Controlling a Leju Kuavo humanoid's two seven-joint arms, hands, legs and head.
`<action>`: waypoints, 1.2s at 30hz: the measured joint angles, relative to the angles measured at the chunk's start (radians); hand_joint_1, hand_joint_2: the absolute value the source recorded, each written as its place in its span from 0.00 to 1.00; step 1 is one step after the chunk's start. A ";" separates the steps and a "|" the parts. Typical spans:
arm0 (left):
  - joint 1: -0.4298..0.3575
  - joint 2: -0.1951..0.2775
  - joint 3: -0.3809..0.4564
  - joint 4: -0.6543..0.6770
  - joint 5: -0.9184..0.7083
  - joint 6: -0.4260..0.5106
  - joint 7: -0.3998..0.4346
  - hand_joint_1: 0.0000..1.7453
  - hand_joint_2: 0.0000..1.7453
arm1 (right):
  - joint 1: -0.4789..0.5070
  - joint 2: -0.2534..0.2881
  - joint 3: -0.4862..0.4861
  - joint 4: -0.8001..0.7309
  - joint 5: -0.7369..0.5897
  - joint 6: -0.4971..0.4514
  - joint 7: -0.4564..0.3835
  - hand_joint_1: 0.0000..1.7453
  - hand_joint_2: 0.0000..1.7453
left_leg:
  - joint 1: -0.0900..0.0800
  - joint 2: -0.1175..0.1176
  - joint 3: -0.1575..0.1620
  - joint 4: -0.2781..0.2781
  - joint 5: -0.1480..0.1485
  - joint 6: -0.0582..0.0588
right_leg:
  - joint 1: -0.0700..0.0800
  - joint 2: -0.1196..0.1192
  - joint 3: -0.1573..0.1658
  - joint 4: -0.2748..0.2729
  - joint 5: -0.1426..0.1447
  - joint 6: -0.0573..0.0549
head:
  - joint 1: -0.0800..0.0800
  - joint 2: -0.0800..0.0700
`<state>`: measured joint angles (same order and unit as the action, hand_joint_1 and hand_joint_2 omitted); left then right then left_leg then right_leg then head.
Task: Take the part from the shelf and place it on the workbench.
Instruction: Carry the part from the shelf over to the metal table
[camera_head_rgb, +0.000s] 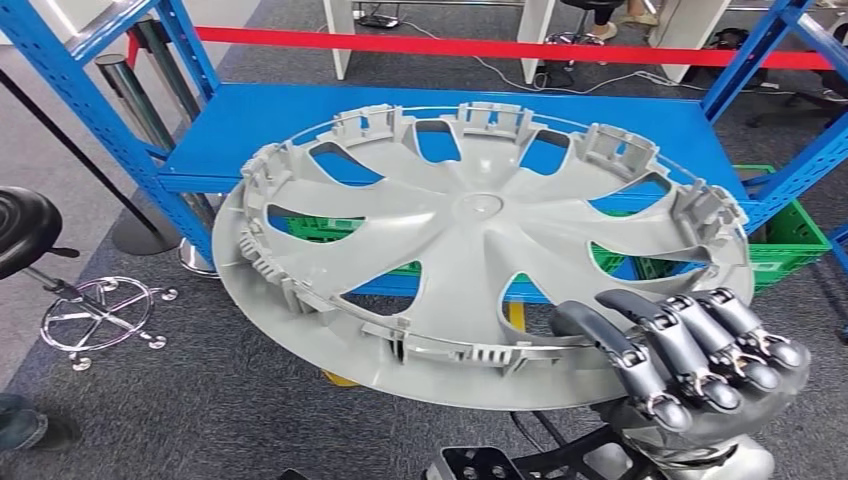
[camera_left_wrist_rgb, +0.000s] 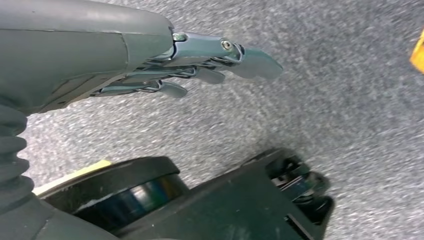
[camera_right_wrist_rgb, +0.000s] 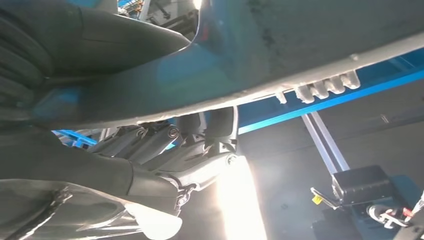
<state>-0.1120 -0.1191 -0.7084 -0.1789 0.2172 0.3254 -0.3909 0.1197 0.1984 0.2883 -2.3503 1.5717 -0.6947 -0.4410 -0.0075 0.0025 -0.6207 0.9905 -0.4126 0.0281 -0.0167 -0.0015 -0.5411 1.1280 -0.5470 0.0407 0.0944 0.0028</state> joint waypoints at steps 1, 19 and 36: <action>0.000 -0.001 0.000 0.000 -0.001 -0.001 0.003 0.00 1.00 | 0.003 0.000 -0.002 -0.004 0.000 0.000 0.000 1.00 1.00 | -0.002 0.000 -0.008 0.002 0.010 -0.004 | 0.001 0.000 0.053 -0.076 -0.001 -0.003 | 0.007 0.000; 0.007 -0.002 -0.020 0.000 -0.026 -0.012 0.044 0.00 1.00 | 0.064 0.000 -0.043 -0.016 0.002 0.000 0.017 1.00 1.00 | -0.004 -0.004 0.154 -0.026 -0.109 -0.017 | 0.005 -0.011 -0.070 -0.135 0.120 -0.020 | 0.038 0.000; 0.005 0.000 -0.020 0.001 -0.017 -0.022 0.046 0.00 1.00 | 0.078 0.000 -0.058 -0.040 0.001 0.000 0.040 1.00 1.00 | 0.006 0.002 -0.009 0.036 -0.012 -0.039 | -0.001 0.001 0.042 -0.122 0.001 -0.021 | 0.062 0.000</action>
<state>-0.1075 -0.1195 -0.7282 -0.1783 0.2003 0.3035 -0.3453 0.1974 0.1984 0.2303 -2.3905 1.5725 -0.6947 -0.4014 -0.0013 0.0046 -0.6296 1.0260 -0.4245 -0.0106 -0.0177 -0.0006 -0.4993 1.0062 -0.5458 0.0202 0.1568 0.0032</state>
